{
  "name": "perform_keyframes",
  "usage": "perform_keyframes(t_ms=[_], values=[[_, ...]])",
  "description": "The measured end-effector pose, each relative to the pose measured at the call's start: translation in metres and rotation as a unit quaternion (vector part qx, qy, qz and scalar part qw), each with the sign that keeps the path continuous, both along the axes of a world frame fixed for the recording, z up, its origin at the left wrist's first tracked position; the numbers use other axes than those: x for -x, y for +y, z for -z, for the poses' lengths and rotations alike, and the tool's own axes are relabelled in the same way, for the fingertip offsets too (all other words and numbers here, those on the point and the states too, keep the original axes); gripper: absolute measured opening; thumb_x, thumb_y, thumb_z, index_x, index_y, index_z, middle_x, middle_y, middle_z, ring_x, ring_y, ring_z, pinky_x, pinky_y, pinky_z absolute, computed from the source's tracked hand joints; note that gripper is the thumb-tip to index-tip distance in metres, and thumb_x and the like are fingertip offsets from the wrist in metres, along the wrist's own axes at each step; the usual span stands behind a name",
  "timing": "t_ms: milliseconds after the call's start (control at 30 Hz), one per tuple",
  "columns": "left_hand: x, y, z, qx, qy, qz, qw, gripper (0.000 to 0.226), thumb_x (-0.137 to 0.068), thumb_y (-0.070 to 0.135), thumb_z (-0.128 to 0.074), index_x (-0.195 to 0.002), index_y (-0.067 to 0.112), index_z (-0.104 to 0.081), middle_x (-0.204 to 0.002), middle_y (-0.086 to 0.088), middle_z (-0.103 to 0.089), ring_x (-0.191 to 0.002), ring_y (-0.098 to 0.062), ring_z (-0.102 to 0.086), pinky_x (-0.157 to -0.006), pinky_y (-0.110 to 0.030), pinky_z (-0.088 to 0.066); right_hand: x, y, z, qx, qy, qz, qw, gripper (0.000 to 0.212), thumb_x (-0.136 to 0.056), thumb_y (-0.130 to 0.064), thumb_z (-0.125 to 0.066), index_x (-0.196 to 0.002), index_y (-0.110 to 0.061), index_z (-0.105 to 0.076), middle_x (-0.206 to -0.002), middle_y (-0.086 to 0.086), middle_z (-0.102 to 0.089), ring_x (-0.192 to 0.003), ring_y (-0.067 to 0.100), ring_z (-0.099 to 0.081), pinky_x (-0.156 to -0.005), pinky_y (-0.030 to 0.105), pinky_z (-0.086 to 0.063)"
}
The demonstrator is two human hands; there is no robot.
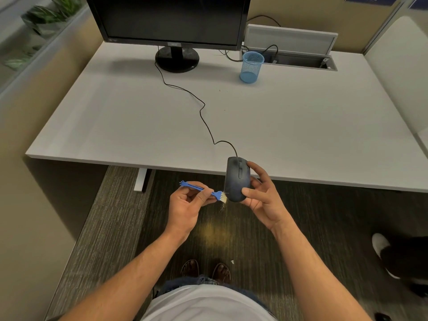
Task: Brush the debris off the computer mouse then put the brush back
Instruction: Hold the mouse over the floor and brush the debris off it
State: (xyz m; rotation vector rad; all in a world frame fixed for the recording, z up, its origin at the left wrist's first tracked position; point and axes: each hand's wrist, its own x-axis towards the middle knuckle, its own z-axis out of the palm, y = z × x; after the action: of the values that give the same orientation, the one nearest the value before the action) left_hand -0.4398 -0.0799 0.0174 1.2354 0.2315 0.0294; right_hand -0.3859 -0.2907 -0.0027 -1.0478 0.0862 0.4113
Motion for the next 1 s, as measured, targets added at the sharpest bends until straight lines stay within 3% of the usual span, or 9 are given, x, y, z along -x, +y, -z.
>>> perform_keyframes(t_ms=[267, 467, 1000], values=[[0.002, -0.007, 0.004, -0.010, -0.001, -0.001, 1.000, 0.024, -0.078, 0.016, -0.073, -0.099, 0.005, -0.069, -0.094, -0.013, -0.074, -0.094, -0.029, -0.074, -0.080, -0.034, -0.061, -0.004, 0.000, -0.001, 0.002, 0.000, 0.004, 1.000, 0.077, -0.071, 0.000, -0.083, -0.137, -0.030, -0.059, -0.130, 0.008, -0.068, -0.123, 0.034, -0.063, -0.083, 0.047, -0.060], [0.005, -0.013, 0.009, -0.030, 0.001, 0.009, 0.999, 0.023, -0.080, 0.014, -0.073, -0.100, 0.003, -0.069, -0.095, -0.014, -0.074, -0.095, -0.028, -0.074, -0.082, -0.037, -0.061, -0.005, 0.001, -0.002, -0.004, -0.001, 0.006, 1.000, 0.072, -0.076, 0.005, -0.076, -0.136, -0.031, -0.060, -0.129, 0.008, -0.068, -0.123, 0.034, -0.064, -0.081, 0.046, -0.060], [0.010, -0.025, 0.011, -0.038, 0.002, 0.043, 0.998, 0.021, -0.079, 0.018, -0.075, -0.098, 0.010, -0.071, -0.097, -0.010, -0.076, -0.096, -0.027, -0.074, -0.082, -0.037, -0.061, -0.006, 0.005, -0.005, -0.005, 0.009, 0.010, 1.000, 0.072, -0.074, 0.004, -0.077, -0.135, -0.031, -0.061, -0.131, 0.009, -0.068, -0.124, 0.035, -0.063, -0.082, 0.047, -0.060]])
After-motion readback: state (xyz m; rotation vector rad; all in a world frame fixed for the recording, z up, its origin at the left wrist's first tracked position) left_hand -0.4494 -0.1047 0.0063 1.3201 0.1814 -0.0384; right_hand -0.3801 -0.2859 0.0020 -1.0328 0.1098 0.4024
